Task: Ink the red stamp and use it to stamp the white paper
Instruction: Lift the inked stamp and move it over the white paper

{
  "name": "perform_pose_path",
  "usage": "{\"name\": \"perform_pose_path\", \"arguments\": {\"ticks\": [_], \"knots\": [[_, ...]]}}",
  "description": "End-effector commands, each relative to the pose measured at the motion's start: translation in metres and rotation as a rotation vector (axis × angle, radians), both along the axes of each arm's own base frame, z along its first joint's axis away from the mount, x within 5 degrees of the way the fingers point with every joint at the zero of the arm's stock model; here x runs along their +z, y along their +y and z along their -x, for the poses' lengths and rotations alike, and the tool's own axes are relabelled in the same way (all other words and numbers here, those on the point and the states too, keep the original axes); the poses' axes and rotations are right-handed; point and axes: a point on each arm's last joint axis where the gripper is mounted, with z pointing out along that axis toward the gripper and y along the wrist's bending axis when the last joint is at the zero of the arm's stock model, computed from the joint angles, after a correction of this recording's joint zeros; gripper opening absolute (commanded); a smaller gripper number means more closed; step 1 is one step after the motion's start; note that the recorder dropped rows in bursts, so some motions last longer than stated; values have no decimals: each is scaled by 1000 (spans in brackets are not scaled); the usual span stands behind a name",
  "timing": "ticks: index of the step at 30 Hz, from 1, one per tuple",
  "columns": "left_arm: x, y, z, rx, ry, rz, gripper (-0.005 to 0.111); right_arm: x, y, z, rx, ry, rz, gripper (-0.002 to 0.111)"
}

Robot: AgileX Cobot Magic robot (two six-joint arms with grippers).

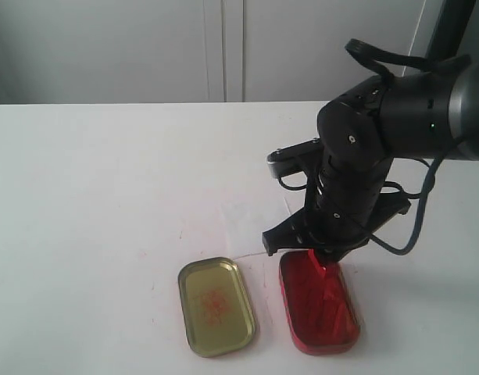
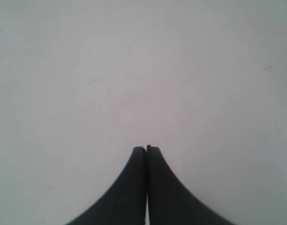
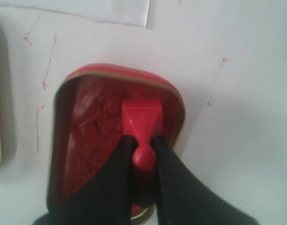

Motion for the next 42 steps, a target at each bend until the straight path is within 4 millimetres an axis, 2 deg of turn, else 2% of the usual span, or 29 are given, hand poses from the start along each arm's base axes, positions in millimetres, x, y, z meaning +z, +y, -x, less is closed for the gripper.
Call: {"name": "perform_pose_path", "arguments": {"ticks": [1, 21, 33, 42], "knots": [[-4, 0, 1, 0, 21, 0, 0, 3, -3, 0, -7, -8, 2, 0], [-4, 0, 1, 0, 21, 0, 0, 6, 0, -4, 1, -50, -28, 0], [-4, 0, 1, 0, 21, 0, 0, 25, 15, -27, 14, -110, -61, 0], [-4, 0, 1, 0, 21, 0, 0, 25, 31, -51, 23, -107, -54, 0]]}}
